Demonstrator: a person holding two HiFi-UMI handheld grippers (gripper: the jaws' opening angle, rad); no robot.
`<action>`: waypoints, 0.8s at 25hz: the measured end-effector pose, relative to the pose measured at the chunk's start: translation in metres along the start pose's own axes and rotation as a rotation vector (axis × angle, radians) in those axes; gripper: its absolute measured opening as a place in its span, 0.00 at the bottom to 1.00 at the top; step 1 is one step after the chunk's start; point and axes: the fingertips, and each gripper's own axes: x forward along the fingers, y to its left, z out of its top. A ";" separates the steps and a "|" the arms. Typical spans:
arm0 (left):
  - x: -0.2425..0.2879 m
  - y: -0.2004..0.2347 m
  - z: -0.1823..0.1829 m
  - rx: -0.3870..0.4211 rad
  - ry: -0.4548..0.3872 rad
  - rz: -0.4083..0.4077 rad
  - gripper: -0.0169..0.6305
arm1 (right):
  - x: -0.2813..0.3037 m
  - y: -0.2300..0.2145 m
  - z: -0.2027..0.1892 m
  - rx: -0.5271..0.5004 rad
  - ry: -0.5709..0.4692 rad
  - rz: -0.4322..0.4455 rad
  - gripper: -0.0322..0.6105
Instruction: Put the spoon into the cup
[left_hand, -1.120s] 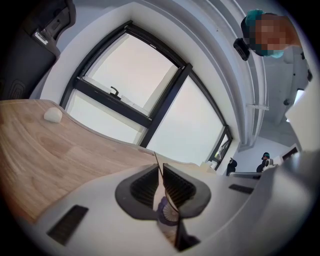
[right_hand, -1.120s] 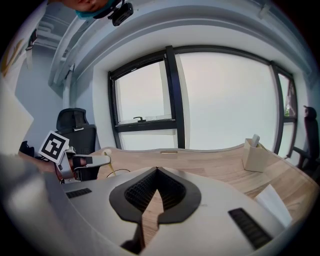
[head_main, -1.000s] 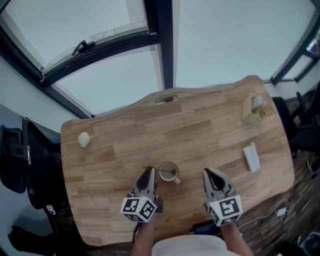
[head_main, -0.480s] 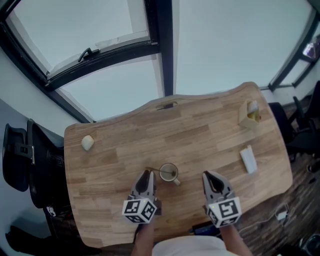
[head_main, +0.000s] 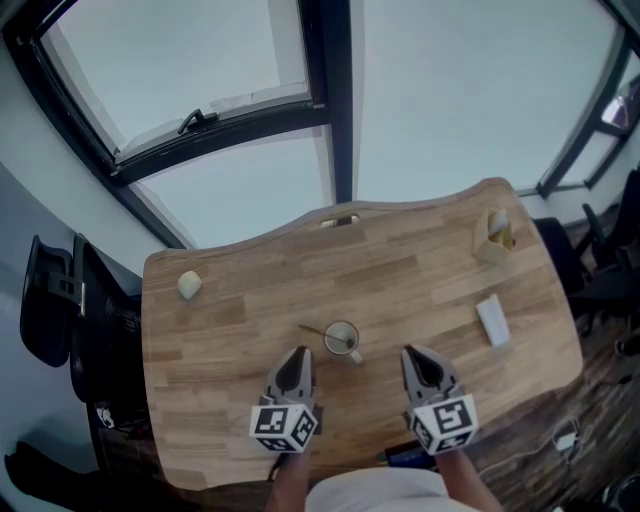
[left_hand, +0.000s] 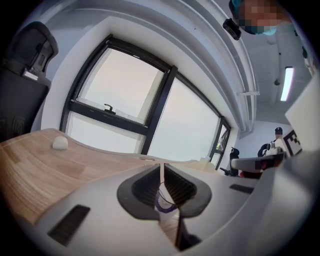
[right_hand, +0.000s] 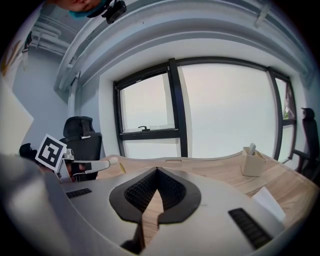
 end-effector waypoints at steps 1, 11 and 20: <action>-0.002 -0.004 0.003 0.010 -0.007 -0.005 0.06 | -0.003 0.002 0.002 0.000 -0.006 0.002 0.05; -0.018 -0.040 0.028 0.094 -0.043 -0.087 0.03 | -0.018 0.013 0.009 -0.001 -0.040 -0.010 0.05; -0.032 -0.041 0.041 0.109 -0.073 -0.092 0.03 | -0.023 0.028 0.013 -0.067 -0.058 -0.011 0.05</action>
